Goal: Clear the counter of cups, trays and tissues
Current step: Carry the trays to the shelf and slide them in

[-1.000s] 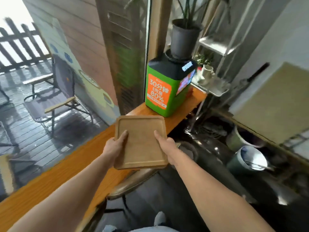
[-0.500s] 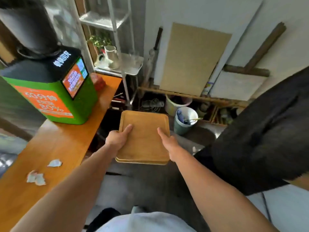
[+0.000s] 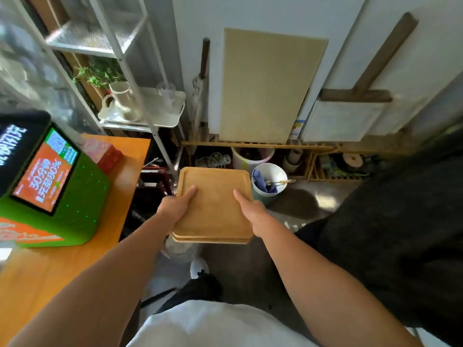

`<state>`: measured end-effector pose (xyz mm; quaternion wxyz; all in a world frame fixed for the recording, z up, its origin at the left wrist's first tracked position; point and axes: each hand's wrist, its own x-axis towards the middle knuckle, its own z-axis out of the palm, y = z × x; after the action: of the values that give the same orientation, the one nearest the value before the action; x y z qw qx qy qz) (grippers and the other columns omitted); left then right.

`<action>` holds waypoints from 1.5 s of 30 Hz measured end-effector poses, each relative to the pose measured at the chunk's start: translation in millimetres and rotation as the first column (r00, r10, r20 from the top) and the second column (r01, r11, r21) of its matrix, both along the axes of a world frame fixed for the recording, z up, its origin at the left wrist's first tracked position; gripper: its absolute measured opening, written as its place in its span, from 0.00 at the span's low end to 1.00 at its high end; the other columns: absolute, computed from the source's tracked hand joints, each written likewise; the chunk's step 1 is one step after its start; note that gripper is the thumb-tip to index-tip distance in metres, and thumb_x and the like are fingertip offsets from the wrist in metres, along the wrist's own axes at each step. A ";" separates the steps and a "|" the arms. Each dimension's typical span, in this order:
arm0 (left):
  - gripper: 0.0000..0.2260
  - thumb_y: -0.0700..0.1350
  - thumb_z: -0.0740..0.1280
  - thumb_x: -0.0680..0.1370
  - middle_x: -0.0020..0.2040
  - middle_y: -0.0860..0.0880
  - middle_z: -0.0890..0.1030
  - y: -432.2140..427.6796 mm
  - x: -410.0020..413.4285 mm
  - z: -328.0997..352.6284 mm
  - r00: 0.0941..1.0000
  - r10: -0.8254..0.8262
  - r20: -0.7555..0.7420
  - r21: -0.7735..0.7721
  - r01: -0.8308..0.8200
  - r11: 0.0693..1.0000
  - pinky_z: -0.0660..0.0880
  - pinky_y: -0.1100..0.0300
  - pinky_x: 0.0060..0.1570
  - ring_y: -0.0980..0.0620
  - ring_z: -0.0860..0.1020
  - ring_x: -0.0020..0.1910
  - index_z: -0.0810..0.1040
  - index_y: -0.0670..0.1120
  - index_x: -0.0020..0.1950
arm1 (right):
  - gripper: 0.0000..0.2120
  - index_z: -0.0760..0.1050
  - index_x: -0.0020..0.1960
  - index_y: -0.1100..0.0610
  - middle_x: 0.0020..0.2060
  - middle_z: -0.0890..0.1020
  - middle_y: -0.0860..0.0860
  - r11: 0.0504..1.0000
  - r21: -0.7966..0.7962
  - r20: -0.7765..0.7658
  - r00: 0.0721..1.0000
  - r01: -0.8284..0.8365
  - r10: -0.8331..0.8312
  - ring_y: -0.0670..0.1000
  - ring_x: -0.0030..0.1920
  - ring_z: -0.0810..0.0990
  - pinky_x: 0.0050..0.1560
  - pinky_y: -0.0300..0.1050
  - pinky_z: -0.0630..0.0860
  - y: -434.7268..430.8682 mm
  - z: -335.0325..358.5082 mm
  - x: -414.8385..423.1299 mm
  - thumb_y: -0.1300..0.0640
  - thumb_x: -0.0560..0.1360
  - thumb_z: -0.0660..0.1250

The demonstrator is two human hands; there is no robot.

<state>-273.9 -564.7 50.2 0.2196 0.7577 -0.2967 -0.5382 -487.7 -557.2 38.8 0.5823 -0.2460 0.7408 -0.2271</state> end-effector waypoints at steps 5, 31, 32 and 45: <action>0.39 0.70 0.70 0.66 0.51 0.45 0.80 -85.7 19.2 6.9 0.999 0.017 -0.045 -0.019 -0.018 1.000 0.76 0.48 0.55 0.43 0.79 0.50 0.74 0.41 0.63 | 0.47 0.66 0.71 0.57 0.62 0.76 0.55 1.000 -0.017 -0.017 1.000 -0.018 0.017 0.57 0.57 0.76 0.61 0.54 0.72 -93.4 1.6 16.8 0.26 0.64 0.66; 0.39 0.71 0.68 0.68 0.51 0.45 0.78 -478.2 43.7 80.4 0.836 0.548 -0.034 -0.203 -0.543 0.815 0.77 0.53 0.49 0.46 0.78 0.46 0.74 0.39 0.63 | 0.46 0.69 0.68 0.62 0.54 0.80 0.55 0.846 -0.201 -0.006 0.864 -0.494 0.503 0.55 0.49 0.82 0.48 0.51 0.80 -606.8 86.7 70.5 0.31 0.64 0.73; 0.39 0.71 0.68 0.68 0.51 0.45 0.79 -490.9 46.0 87.0 0.812 0.581 -0.056 -0.226 -0.577 0.785 0.77 0.54 0.47 0.46 0.78 0.45 0.75 0.38 0.62 | 0.46 0.69 0.68 0.63 0.54 0.81 0.55 0.828 -0.216 0.005 0.847 -0.518 0.532 0.56 0.49 0.83 0.47 0.50 0.81 -626.9 98.0 78.2 0.32 0.63 0.74; 0.25 0.59 0.63 0.78 0.54 0.40 0.79 -563.2 126.2 140.4 0.403 0.891 -0.210 -0.223 -0.907 0.357 0.75 0.55 0.51 0.43 0.77 0.50 0.75 0.38 0.60 | 0.36 0.73 0.62 0.57 0.50 0.83 0.54 0.384 -0.230 -0.105 0.415 -0.894 0.904 0.54 0.48 0.83 0.47 0.48 0.81 -765.3 167.8 248.6 0.32 0.65 0.72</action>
<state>-147.8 -1127.9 190.6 0.5981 0.7383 0.0929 -0.2976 -239.1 -1322.4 206.6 0.5897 -0.6743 0.4436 0.0281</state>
